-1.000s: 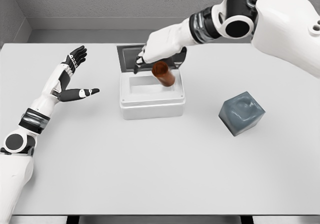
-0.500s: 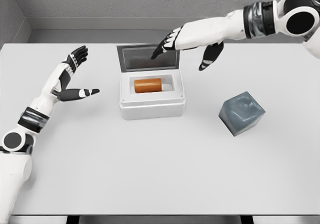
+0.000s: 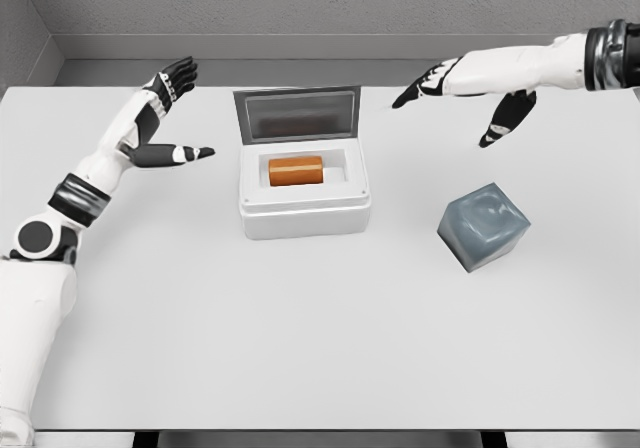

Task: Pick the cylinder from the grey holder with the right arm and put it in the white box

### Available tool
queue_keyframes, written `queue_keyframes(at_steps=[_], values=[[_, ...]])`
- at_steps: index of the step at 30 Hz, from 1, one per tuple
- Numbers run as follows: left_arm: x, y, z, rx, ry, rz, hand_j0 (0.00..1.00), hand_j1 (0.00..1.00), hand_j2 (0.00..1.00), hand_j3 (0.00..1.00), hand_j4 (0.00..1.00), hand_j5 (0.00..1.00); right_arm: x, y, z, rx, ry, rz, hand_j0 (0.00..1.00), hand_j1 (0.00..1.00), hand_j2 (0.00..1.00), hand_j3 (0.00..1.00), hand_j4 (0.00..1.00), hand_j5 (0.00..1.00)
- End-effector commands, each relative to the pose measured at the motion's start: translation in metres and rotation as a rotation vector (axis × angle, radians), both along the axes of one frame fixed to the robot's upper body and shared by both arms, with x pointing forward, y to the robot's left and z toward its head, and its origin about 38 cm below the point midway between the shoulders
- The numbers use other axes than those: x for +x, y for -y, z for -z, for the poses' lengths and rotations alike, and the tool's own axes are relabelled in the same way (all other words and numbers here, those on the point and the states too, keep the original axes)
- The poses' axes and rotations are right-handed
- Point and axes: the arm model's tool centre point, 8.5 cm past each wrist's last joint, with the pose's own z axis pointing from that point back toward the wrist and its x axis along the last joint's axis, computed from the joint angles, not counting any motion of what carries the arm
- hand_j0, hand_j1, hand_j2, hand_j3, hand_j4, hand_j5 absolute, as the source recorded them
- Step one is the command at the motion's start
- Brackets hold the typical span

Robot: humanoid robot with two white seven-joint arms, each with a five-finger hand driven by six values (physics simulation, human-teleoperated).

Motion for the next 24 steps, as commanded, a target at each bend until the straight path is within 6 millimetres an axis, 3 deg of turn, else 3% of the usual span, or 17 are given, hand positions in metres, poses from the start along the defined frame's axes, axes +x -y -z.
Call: queue_keyframes(at_steps=[1,8,11,13,24], values=[[-0.002,0.008,0.018,0.007,-0.054,0.050,1.00,1.00,1.00,1.00,1.00,1.00,0.000,0.010,-0.002,0.002,0.000,0.026,1.00,1.00,1.00,1.00,1.00,1.00],[0.021,0.039,0.022,-0.059,-0.089,0.060,1.00,1.00,1.00,1.00,1.00,1.00,0.002,0.024,-0.003,0.035,0.011,0.067,1.00,1.00,1.00,1.00,1.00,1.00],[0.028,0.033,0.024,-0.058,-0.113,0.042,1.00,1.00,1.00,1.00,1.00,1.00,0.003,0.031,-0.001,0.049,0.058,0.090,1.00,1.00,1.00,1.00,1.00,1.00],[0.030,0.032,0.023,-0.056,-0.114,0.039,1.00,1.00,1.00,1.00,1.00,1.00,-0.001,0.051,0.010,0.092,0.080,0.149,1.00,1.00,1.00,1.00,1.00,1.00],[0.030,0.035,0.022,-0.056,-0.106,0.053,1.00,1.00,1.00,1.00,1.00,1.00,-0.001,0.053,0.009,0.088,0.086,0.152,1.00,1.00,1.00,1.00,1.00,1.00]])
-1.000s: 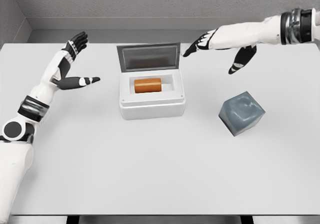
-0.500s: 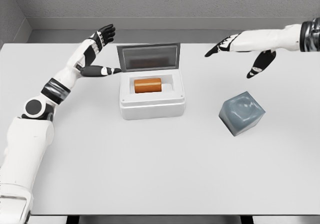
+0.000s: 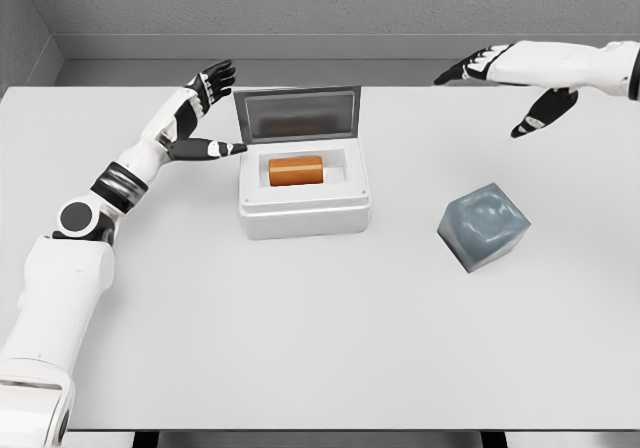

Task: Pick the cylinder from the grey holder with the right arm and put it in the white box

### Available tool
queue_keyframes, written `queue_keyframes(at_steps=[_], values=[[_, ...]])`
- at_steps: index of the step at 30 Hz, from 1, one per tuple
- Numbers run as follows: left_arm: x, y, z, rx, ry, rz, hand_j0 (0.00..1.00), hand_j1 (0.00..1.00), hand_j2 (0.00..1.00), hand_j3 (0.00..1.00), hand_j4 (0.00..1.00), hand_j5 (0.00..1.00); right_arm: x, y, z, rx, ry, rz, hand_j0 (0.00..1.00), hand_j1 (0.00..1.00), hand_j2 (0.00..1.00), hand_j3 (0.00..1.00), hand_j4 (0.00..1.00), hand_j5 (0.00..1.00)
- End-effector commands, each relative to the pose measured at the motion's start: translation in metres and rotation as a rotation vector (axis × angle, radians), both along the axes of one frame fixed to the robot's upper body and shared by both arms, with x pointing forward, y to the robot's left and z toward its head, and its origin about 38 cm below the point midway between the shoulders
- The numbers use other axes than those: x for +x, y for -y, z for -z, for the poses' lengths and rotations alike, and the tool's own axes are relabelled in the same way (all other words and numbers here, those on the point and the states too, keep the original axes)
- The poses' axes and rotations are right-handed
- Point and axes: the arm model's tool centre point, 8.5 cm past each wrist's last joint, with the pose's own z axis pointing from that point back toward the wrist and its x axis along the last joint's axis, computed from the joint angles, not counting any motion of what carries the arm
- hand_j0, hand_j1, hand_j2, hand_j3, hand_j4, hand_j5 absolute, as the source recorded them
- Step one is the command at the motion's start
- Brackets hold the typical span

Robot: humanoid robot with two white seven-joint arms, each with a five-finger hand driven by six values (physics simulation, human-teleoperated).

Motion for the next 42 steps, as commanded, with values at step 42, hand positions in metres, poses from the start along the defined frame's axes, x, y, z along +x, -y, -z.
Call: queue_keyframes(at_steps=[42], values=[[-0.009,0.011,-0.014,-0.016,0.090,0.045,1.00,1.00,1.00,1.00,1.00,1.00,0.001,0.025,0.012,0.013,-0.001,0.079,1.00,1.00,1.00,1.00,1.00,1.00]])
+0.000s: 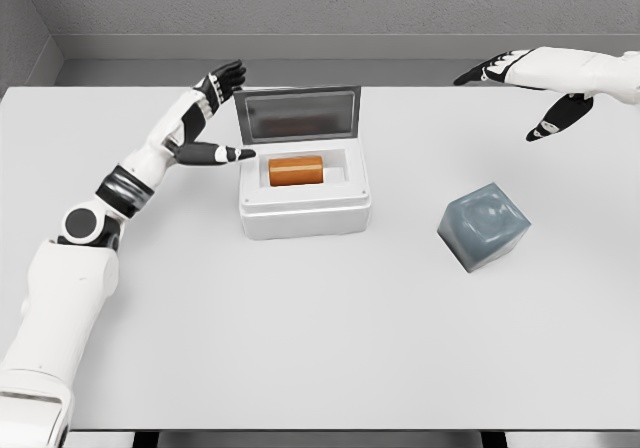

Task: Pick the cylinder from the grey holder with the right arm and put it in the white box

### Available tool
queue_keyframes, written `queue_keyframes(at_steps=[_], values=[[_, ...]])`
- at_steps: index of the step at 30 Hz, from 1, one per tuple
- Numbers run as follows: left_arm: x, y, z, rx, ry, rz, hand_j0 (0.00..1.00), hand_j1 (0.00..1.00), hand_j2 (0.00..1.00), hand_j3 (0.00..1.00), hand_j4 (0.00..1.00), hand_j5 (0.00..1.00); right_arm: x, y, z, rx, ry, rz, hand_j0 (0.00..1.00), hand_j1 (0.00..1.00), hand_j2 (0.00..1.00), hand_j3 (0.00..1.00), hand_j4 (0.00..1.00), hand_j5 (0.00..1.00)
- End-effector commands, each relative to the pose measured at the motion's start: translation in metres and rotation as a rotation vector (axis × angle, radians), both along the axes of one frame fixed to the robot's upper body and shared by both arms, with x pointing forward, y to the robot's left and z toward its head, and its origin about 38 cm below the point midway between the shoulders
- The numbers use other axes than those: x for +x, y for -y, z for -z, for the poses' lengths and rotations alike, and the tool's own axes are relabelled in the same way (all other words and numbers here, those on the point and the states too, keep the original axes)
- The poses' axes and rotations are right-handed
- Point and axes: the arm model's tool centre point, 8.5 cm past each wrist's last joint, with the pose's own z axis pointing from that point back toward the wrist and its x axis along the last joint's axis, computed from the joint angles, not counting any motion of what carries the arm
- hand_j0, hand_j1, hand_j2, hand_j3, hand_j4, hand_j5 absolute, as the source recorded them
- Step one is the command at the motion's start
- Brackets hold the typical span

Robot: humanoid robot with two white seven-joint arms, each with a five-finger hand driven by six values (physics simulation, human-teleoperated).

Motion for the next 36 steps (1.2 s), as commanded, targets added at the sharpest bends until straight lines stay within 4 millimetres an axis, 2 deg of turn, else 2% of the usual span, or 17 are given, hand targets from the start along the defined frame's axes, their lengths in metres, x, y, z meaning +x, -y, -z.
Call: queue_keyframes(at_steps=[1,10,18,28,36], values=[[0.001,0.001,-0.009,-0.021,0.023,0.003,1.00,1.00,1.00,1.00,1.00,1.00,0.000,0.001,-0.001,0.006,-0.001,0.004,1.00,1.00,1.00,1.00,1.00,1.00],[-0.003,0.001,-0.014,-0.050,0.045,0.009,1.00,1.00,1.00,1.00,1.00,1.00,0.000,0.000,0.000,0.005,-0.003,0.002,1.00,1.00,1.00,1.00,1.00,1.00],[-0.009,0.001,-0.008,-0.048,0.036,0.012,1.00,1.00,1.00,1.00,1.00,1.00,0.000,0.000,0.000,0.006,-0.002,0.003,1.00,1.00,1.00,1.00,1.00,1.00],[-0.015,0.004,-0.017,-0.049,0.074,0.029,1.00,1.00,1.00,1.00,1.00,1.00,0.000,0.000,0.000,0.006,-0.003,0.001,1.00,1.00,1.00,1.00,1.00,1.00],[-0.018,0.004,-0.016,-0.047,0.076,0.032,1.00,1.00,1.00,1.00,1.00,1.00,0.000,0.000,0.000,0.006,-0.003,0.001,1.00,1.00,1.00,1.00,1.00,1.00]])
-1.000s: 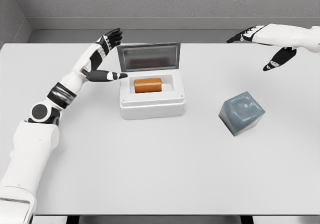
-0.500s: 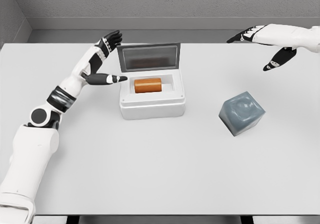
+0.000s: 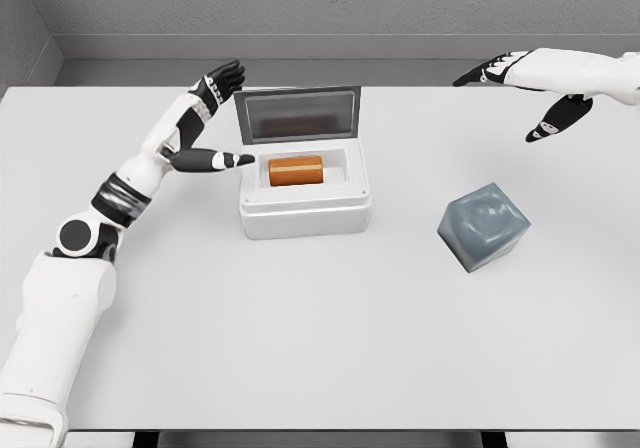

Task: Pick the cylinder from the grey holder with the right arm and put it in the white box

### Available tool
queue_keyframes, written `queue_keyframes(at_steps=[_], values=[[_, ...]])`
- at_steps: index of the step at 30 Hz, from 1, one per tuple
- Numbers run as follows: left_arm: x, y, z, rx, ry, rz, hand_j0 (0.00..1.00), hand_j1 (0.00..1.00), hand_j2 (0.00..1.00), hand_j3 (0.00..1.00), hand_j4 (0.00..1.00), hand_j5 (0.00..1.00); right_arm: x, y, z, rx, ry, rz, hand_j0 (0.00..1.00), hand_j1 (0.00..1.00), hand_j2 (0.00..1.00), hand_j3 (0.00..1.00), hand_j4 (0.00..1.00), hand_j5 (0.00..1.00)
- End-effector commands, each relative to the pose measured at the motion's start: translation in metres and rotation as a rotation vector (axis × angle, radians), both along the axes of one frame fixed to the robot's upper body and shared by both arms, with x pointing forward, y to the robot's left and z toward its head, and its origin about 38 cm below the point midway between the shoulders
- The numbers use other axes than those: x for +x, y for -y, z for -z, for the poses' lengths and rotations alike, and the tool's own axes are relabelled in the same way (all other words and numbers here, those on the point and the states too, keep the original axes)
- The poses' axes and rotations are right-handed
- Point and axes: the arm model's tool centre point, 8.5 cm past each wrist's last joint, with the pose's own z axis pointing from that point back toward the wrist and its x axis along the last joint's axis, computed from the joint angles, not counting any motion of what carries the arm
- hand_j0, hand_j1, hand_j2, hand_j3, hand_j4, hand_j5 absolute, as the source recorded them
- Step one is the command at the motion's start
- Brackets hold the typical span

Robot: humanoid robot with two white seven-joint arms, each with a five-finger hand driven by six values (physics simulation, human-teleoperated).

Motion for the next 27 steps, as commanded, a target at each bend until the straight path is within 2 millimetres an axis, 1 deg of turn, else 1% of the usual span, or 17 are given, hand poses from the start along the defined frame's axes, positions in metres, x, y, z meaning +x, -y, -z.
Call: queue_keyframes(at_steps=[1,9,10,12,19,20,21,22,27], values=[[-0.001,0.000,-0.002,-0.007,0.006,0.002,1.00,1.00,1.00,1.00,1.00,1.00,0.000,0.001,-0.001,0.006,-0.001,0.004,1.00,1.00,1.00,1.00,1.00,1.00],[-0.004,-0.001,0.000,-0.004,0.005,0.003,1.00,1.00,1.00,1.00,1.00,1.00,0.000,0.001,-0.001,0.006,-0.001,0.005,1.00,1.00,1.00,1.00,1.00,1.00],[-0.005,0.001,-0.005,-0.004,0.021,0.010,1.00,1.00,1.00,1.00,1.00,1.00,0.000,0.001,-0.001,0.006,-0.001,0.005,1.00,1.00,1.00,1.00,1.00,1.00],[-0.008,0.000,-0.006,-0.009,0.027,0.013,1.00,1.00,1.00,1.00,1.00,1.00,0.000,0.001,-0.001,0.006,-0.001,0.005,1.00,1.00,1.00,1.00,1.00,1.00],[-0.010,-0.002,-0.004,-0.011,0.024,0.010,1.00,1.00,1.00,1.00,1.00,1.00,0.000,0.002,-0.001,0.006,0.000,0.007,1.00,1.00,1.00,1.00,1.00,1.00],[-0.010,-0.002,-0.004,-0.011,0.023,0.012,1.00,1.00,1.00,1.00,1.00,1.00,0.000,0.001,-0.001,0.006,-0.001,0.005,1.00,1.00,1.00,1.00,1.00,1.00],[-0.011,0.000,-0.009,-0.011,0.040,0.019,1.00,1.00,1.00,1.00,1.00,1.00,0.000,0.001,-0.001,0.007,0.000,0.006,1.00,1.00,1.00,1.00,1.00,1.00],[-0.015,0.002,-0.008,-0.019,0.042,0.025,1.00,1.00,1.00,1.00,1.00,1.00,0.000,0.001,-0.001,0.007,0.000,0.006,1.00,1.00,1.00,1.00,1.00,1.00],[-0.016,0.002,-0.008,-0.021,0.043,0.024,1.00,1.00,1.00,1.00,1.00,1.00,0.000,0.002,-0.001,0.006,-0.001,0.007,1.00,1.00,1.00,1.00,1.00,1.00]])
